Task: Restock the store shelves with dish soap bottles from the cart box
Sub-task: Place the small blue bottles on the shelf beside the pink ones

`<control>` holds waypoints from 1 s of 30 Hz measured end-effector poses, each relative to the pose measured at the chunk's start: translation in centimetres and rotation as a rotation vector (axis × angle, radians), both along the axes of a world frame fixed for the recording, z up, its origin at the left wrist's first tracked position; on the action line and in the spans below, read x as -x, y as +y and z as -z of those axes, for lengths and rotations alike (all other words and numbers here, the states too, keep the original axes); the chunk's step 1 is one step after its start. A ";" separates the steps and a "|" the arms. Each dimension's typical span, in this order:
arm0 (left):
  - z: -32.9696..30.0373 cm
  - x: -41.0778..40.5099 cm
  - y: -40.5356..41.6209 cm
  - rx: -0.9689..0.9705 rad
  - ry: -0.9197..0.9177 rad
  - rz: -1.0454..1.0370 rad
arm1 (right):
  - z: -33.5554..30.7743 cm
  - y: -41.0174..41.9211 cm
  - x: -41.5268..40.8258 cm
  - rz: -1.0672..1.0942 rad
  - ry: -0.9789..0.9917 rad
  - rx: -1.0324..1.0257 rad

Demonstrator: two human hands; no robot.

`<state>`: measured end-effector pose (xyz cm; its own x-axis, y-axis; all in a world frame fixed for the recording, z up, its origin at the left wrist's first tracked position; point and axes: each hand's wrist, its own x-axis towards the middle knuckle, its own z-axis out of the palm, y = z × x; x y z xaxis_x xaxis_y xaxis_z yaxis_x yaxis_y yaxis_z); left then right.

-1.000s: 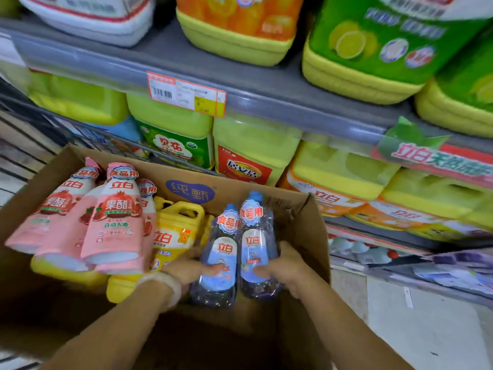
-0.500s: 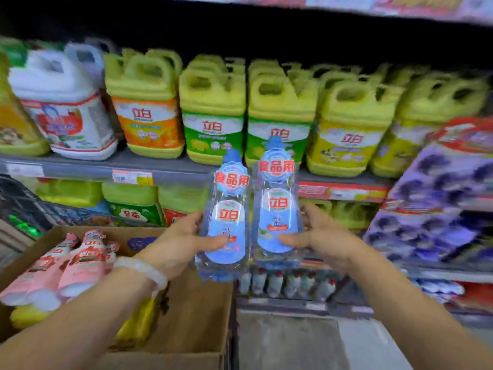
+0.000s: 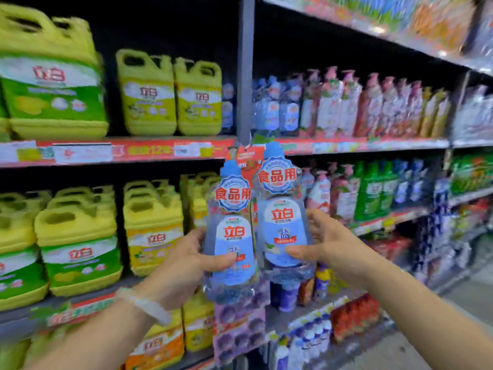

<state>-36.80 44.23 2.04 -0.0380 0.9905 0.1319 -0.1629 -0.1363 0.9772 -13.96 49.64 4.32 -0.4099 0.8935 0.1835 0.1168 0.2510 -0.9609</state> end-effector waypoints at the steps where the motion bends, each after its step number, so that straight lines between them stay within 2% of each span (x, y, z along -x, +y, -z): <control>1: -0.5 -1.2 1.4 -0.018 0.002 0.007 | -0.6 0.7 -1.3 0.031 0.007 -0.020; 9: -6.2 -7.7 14.8 -0.154 0.070 0.003 | -5.8 10.7 -7.5 0.164 0.052 -0.157; 20: -20.2 -8.3 33.1 -0.378 0.174 -0.096 | -18.1 30.8 -6.4 0.157 0.169 -0.333; 30: -21.1 -8.6 41.4 -0.291 0.173 -0.234 | -18.2 41.2 -4.8 0.168 0.156 -0.280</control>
<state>-28.25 85.65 23.12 -0.2109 0.8783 0.4291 0.0686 -0.4246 0.9028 -9.13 90.85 22.53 -0.2097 0.8523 0.4792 0.0364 0.4965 -0.8673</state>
